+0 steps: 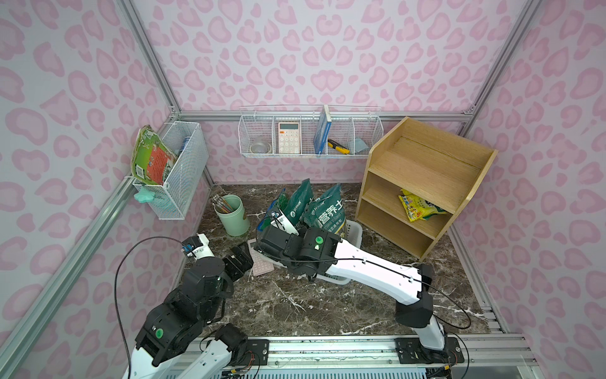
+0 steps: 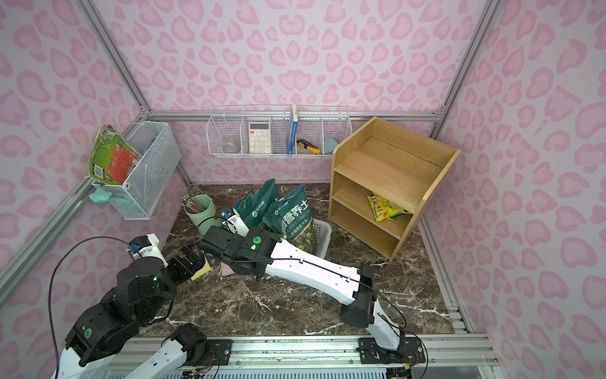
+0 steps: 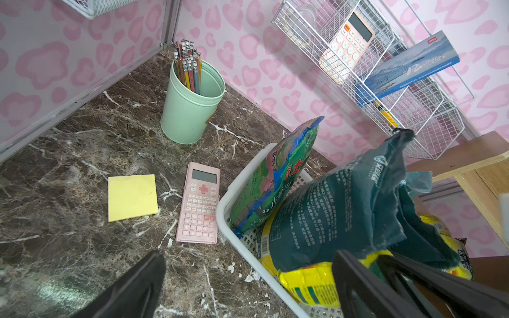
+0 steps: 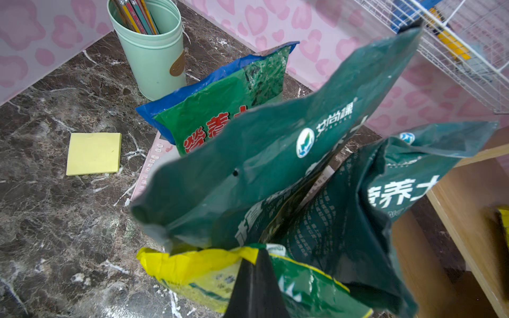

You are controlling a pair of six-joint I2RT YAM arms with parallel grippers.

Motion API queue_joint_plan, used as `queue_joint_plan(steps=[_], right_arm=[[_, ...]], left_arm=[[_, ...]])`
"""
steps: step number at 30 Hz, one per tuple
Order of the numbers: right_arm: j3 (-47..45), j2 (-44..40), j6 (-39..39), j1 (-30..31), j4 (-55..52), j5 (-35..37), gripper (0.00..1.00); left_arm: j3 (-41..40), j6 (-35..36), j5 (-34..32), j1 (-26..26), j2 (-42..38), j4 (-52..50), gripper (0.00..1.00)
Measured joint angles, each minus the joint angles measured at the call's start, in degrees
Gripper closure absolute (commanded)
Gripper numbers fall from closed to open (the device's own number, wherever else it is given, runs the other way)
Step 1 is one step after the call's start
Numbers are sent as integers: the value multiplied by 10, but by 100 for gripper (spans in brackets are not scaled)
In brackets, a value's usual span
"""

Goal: Take down the fertilizer bag from the shelf
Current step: Place the fertilizer bag in the storage box.

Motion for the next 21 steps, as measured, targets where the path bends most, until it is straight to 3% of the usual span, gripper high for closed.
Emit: queue_joint_plan(steps=[12,21], right_arm=[[4,80,-26,-35,58,-6,100],[-33,81,-31,-14,112,82,100]], left_arm=[[-3,-2,1,0,5,-3,1],[-3,-2,2,0,2,-3,1]])
